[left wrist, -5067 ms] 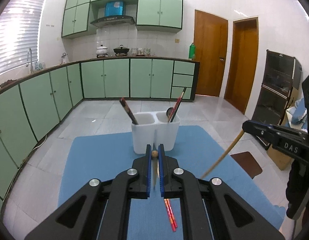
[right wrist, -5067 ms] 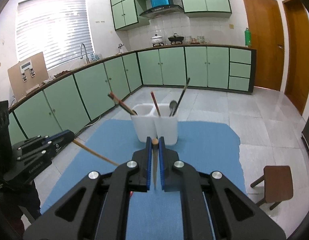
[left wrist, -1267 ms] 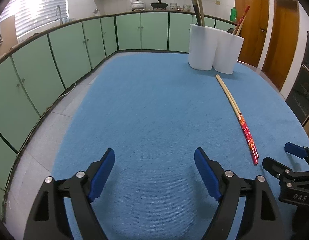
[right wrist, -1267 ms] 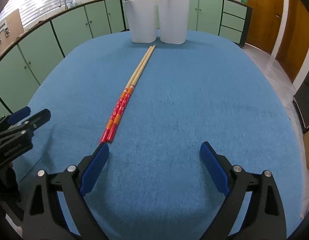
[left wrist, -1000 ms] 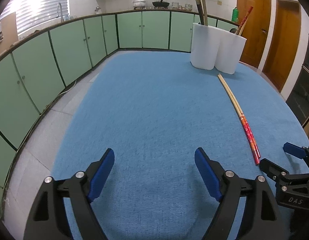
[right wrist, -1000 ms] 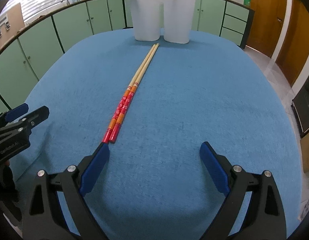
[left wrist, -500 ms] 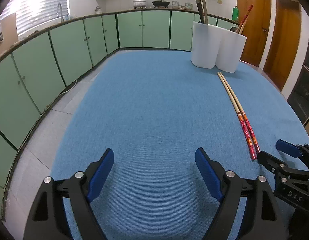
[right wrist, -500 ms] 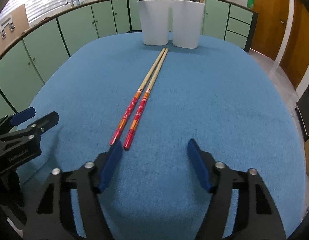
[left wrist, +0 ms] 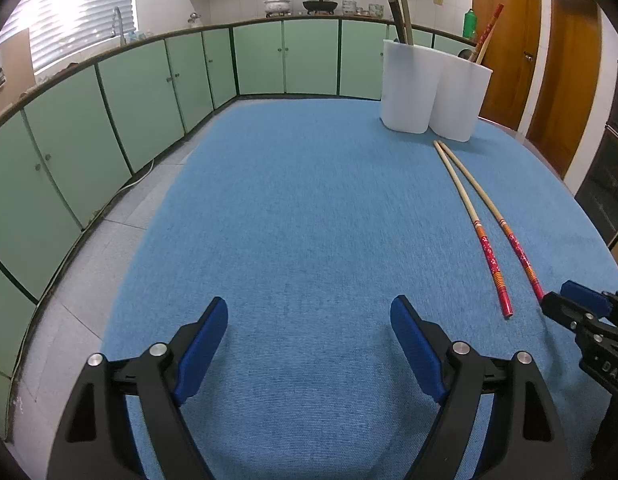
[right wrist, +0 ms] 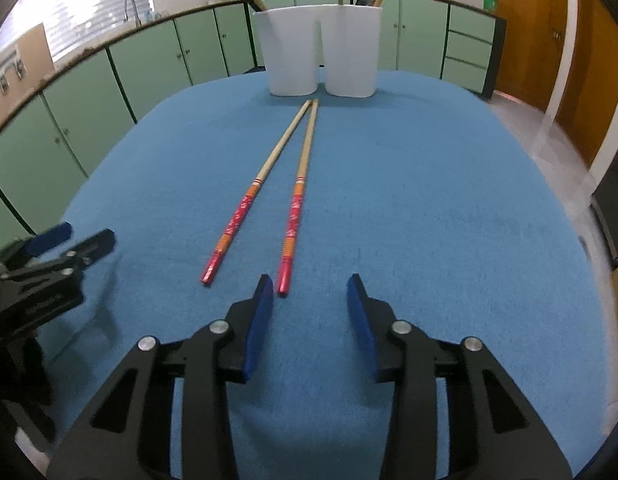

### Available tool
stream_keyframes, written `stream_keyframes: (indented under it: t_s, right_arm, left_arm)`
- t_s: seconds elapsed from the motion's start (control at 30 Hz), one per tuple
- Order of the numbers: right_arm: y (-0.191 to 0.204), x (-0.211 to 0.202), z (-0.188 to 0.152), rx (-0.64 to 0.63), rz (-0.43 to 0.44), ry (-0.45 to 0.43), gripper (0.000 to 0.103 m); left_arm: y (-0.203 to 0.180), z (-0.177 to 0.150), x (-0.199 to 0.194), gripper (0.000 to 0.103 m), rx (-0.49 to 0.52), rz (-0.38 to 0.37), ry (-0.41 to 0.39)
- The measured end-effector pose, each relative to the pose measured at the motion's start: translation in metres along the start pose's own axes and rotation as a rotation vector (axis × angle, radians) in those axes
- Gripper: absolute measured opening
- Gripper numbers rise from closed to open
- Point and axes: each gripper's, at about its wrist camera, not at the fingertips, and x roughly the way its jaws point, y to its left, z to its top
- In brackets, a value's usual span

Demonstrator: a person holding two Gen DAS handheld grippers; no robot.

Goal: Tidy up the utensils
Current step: 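Close the right tool on a red-patterned chopstick, then grasp the last red-patterned chopstick with the left tool while the right tool holds its own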

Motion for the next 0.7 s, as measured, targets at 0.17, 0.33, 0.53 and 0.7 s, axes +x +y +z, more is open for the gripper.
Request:
stream_keyframes:
  t_s: [0.17, 0.33, 0.53, 0.7]
  right_arm:
    - [0.006, 0.005, 0.002, -0.011, 0.006, -0.007, 0.037]
    - [0.004, 0.007, 0.003, -0.002, 0.021, -0.003, 0.006]
    - [-0.009, 0.001, 0.002, 0.033, 0.013, -0.017, 0.005]
    - [-0.028, -0.005, 0.001, 0.056, -0.032, -0.037, 0.005]
  left_arm:
    - [-0.004, -0.001, -0.001, 0.082, 0.01, -0.005, -0.001]
    - [-0.004, -0.002, -0.001, 0.082, 0.013, -0.009, 0.003]
    - [-0.014, -0.003, -0.004, 0.082, 0.033, -0.033, 0.005]
    - [-0.033, -0.002, -0.008, 0.082, 0.045, -0.091, 0.004]
